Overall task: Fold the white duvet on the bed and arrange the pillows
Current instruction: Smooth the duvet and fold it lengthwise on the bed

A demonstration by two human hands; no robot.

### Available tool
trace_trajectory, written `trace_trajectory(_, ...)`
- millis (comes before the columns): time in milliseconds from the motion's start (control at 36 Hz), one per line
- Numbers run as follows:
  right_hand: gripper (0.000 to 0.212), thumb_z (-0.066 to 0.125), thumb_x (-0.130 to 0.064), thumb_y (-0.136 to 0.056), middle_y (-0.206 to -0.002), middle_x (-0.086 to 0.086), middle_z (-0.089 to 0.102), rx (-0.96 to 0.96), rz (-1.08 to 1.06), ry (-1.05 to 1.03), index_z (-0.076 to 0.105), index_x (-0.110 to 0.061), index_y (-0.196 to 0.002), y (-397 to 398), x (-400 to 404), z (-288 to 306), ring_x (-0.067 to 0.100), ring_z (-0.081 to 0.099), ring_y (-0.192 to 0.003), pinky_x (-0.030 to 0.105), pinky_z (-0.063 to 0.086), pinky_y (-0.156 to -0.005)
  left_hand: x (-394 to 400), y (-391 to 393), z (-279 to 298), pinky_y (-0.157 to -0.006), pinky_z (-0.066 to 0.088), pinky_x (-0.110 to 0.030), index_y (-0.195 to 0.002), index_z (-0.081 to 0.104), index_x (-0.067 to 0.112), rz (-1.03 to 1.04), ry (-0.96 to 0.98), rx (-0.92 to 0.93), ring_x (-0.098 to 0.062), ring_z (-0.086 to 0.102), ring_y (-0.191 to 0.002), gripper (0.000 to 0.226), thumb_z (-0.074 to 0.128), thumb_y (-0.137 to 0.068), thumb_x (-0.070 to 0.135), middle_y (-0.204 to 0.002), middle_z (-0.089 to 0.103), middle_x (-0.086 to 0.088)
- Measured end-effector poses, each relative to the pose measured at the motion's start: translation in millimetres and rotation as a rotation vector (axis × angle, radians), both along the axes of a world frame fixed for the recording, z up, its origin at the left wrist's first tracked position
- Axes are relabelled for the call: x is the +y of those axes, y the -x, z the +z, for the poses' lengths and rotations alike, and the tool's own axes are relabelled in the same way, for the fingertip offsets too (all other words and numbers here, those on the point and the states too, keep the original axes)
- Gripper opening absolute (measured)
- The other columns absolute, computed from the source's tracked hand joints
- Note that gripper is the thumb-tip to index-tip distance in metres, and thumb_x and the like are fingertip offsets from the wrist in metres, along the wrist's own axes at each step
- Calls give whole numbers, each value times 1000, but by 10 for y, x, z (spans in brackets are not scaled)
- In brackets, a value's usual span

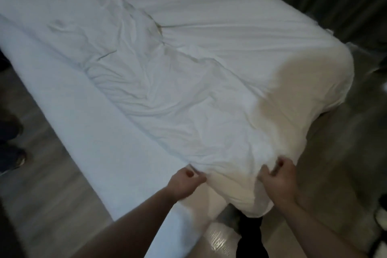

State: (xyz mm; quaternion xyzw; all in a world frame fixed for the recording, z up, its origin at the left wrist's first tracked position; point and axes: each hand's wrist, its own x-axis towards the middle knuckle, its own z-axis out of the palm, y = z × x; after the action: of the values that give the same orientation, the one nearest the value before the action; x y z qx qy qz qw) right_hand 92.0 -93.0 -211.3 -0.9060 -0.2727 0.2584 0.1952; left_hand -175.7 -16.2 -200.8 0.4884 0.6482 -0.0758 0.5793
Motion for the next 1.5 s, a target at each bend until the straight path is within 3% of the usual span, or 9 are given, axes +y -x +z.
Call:
trace_trajectory(139, 89, 75, -47, -78, -146, 20, 40, -100, 158, -39, 34, -7, -147, -657, 866, -59, 40, 39, -133, 47, 31, -111, -118, -469, -135, -61, 49, -28, -95, 72, 9, 455, 235, -84, -18, 62, -73, 56, 79, -70, 58, -83, 67, -4)
trace_trajectory(222, 100, 66, -67, -77, -153, 14, 34, -110, 346, 109, 28, -12, -151, -997, 1261, -126, 34, 31, -140, 48, 26, -114, -250, -825, -193, -58, 49, -26, -80, 72, 3, 656, 245, -135, -19, 58, -59, 58, 87, -59, 55, -67, 63, -4)
trace_trajectory(361, 56, 60, -58, -86, -122, 18, 62, -108, 632, 213, 60, -11, -116, -1423, 1354, -71, 38, 54, -114, 44, 44, -94, -561, -1260, -180, -58, 51, -29, -63, 71, 8, 811, 120, -39, -17, 61, -55, 37, 85, -69, 41, -60, 68, -3)
trace_trajectory(472, 48, 53, -43, -98, -133, 15, 60, -48, 785, 248, 59, -10, -131, -1586, 1236, 57, 34, 54, -124, 38, 41, -101, -761, -1357, -155, -70, 61, -40, -60, 76, 6, 770, 118, 55, -18, 70, -58, 38, 79, -76, 41, -61, 72, -9)
trace_trajectory(556, 36, 56, -38, -97, -114, 19, 68, -107, 811, 168, 68, -7, -111, -1639, 988, 68, 38, 61, -109, 40, 46, -89, -939, -1372, -257, -73, 61, -37, -76, 74, 1, 774, 111, 174, -18, 73, -71, 67, 75, -55, 65, -69, 74, -4)
trace_trajectory(861, 47, 35, -45, -103, -139, 13, 54, -110, 790, 576, 58, -13, -129, -1519, 739, 230, 32, 51, -128, 35, 40, -101, -842, -1403, 277, -97, 45, -28, -126, 60, 9, 438, 142, 364, -25, 58, -121, 50, 56, -92, 46, -129, 62, -8)
trace_trajectory(1028, 47, 37, -41, -104, -144, 17, 49, -105, 772, 679, 53, -9, -134, -1476, 651, 504, 34, 49, -131, 37, 41, -102, -1003, -1091, 600, -81, 50, -32, -104, 59, 17, 243, 92, 403, -23, 61, -99, 35, 53, -83, 44, -108, 65, -4)
trace_trajectory(1194, 47, 41, -36, -100, -138, 17, 55, -31, 798, 722, 50, -8, -136, -1509, 713, 773, 35, 60, -119, 38, 51, -95, -939, -1133, 1022, -79, 43, -26, -96, 57, 26, 250, -69, 352, -18, 59, -103, 18, 63, -82, 34, -108, 65, 3)
trace_trajectory(1500, 53, 61, -42, -91, -140, 7, 56, -15, 979, 891, 56, -12, -134, -2157, 692, 988, 24, 53, -129, 30, 45, -98, -484, -1985, 1354, -90, 44, -23, -114, 62, 22, 203, -243, 311, -14, 58, -111, 29, 63, -87, 33, -117, 62, 7)
